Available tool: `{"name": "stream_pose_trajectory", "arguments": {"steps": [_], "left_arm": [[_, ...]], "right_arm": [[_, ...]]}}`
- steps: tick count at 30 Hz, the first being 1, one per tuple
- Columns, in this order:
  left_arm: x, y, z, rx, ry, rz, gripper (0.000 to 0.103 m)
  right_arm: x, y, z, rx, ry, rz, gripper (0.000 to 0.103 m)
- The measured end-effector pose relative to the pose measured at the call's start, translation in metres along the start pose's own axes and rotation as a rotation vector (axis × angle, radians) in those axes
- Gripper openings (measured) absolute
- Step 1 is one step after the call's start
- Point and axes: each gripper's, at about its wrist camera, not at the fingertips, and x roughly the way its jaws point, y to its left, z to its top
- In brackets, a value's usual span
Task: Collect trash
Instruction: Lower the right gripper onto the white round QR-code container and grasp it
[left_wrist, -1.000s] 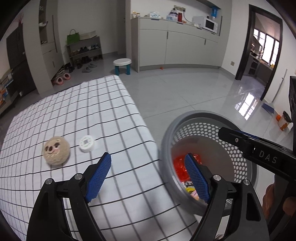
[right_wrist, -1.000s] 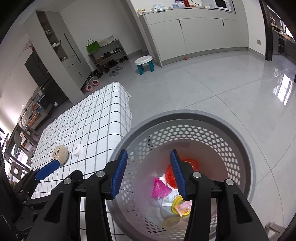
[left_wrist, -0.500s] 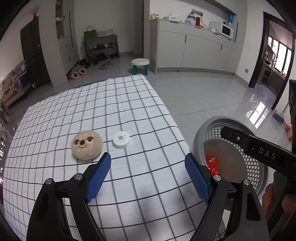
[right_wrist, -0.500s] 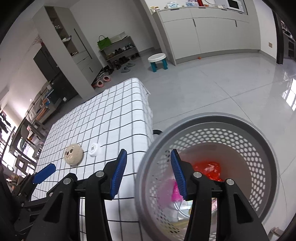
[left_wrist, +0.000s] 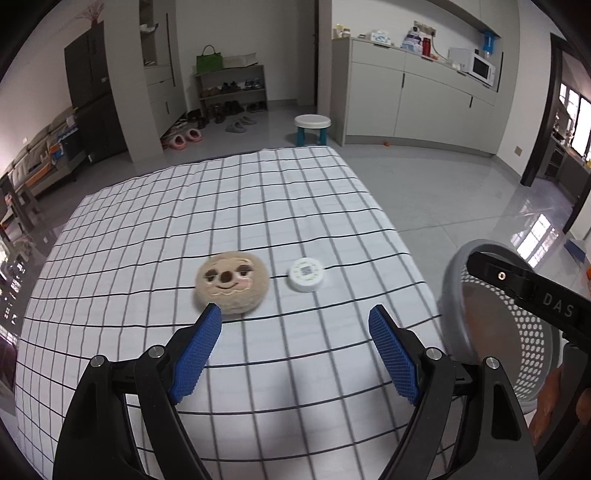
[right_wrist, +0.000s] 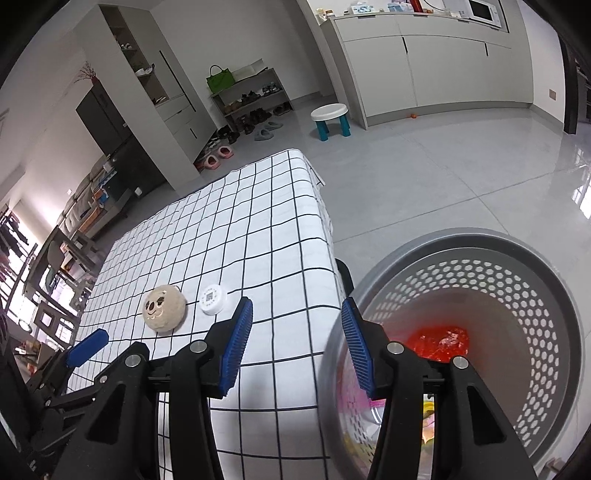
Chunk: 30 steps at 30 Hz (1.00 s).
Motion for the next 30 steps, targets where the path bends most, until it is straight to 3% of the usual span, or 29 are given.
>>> {"name": "stream_pose_trajectory", "arguments": {"steps": [17,23,30], "left_arm": [[0.034,0.076,0.008,-0.069,0.005,0.093,0.084],[0.04,0.104,0.008,-0.145,0.02,0.12,0.084],[0.042,0.113,0.008,-0.164,0.015,0.153,0.085]], "right_arm": [[0.056,0.041,-0.014,-0.084,0.106,0.016,0.049],[0.079,0.061,-0.014,-0.138,0.14,0.019,0.051],[0.099,0.078,-0.01,-0.178,0.16,0.021,0.054]]}}
